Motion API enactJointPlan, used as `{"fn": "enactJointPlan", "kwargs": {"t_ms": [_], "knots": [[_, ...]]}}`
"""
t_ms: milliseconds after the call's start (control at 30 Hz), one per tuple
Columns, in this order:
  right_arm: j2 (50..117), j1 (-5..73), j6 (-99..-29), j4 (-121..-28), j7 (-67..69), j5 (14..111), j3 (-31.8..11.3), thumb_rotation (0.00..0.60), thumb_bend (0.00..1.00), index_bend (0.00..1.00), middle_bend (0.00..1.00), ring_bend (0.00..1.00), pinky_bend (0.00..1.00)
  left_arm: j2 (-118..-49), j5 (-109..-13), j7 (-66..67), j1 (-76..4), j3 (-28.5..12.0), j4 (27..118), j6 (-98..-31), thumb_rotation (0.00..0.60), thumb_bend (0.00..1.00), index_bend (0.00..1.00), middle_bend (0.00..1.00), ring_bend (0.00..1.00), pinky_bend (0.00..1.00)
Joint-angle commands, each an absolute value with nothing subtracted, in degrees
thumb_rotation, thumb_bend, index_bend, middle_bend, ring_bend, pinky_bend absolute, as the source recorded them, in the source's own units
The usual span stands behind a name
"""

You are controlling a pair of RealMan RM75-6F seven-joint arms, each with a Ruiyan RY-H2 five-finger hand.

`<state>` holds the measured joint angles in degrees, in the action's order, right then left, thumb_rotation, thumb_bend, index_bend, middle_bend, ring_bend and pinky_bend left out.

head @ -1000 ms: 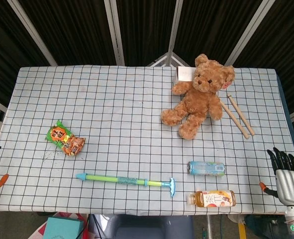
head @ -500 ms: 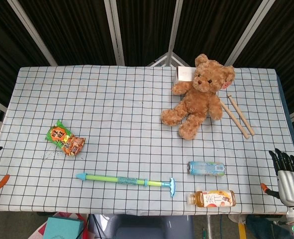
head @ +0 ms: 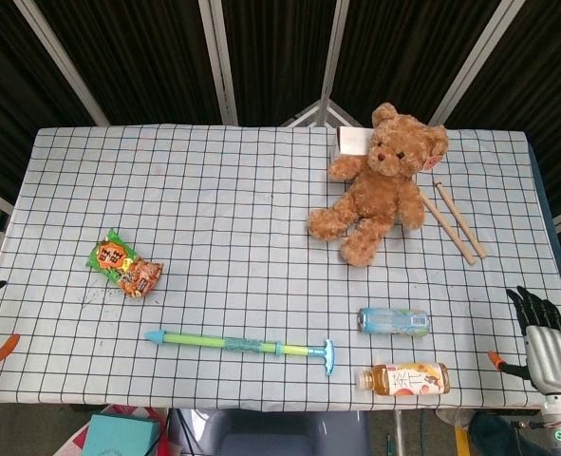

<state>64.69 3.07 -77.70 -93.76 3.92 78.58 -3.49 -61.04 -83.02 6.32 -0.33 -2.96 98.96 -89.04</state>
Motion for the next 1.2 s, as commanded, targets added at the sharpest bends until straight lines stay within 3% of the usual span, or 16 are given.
{"fn": "enactJointPlan", "kwargs": {"t_ms": [33,200,433,867,1200], "knots": [[63.6,7.3,-69.1,-94.3,19.7,79.2,-4.9,0.600,0.20,0.00,0.09,0.05,0.00,-61.0,-82.5,6.1,-0.3,-3.3,98.9,-89.1,0.600,0.31,0.18,0.00,0.00,0.12],[64.0,13.7,-59.4,-91.7,29.4,74.9,-9.3,0.600,0.20,0.02,0.15,0.10,0.00,-61.1,-81.3,6.3,-0.7,-3.8,98.8,-88.4,0.600,0.31,0.18,0.00,0.00,0.12],[68.9,20.9,-48.0,-87.2,39.4,61.0,-17.6,0.600,0.20,0.07,0.18,0.11,0.00,-61.5,-80.2,7.5,-1.1,-4.2,98.8,-87.7,0.600,0.31,0.18,0.00,0.00,0.12],[74.7,30.1,-39.7,-75.8,32.3,46.9,-21.5,0.600,0.20,0.09,0.21,0.13,0.00,-61.9,-78.4,8.9,-1.6,-4.8,98.8,-86.9,0.600,0.31,0.18,0.00,0.00,0.12],[79.7,35.6,-37.7,-69.4,24.8,38.6,-21.4,0.600,0.20,0.20,0.28,0.16,0.00,-62.0,-77.5,9.2,-1.7,-5.1,98.7,-86.7,0.600,0.31,0.18,0.00,0.00,0.12]]}}
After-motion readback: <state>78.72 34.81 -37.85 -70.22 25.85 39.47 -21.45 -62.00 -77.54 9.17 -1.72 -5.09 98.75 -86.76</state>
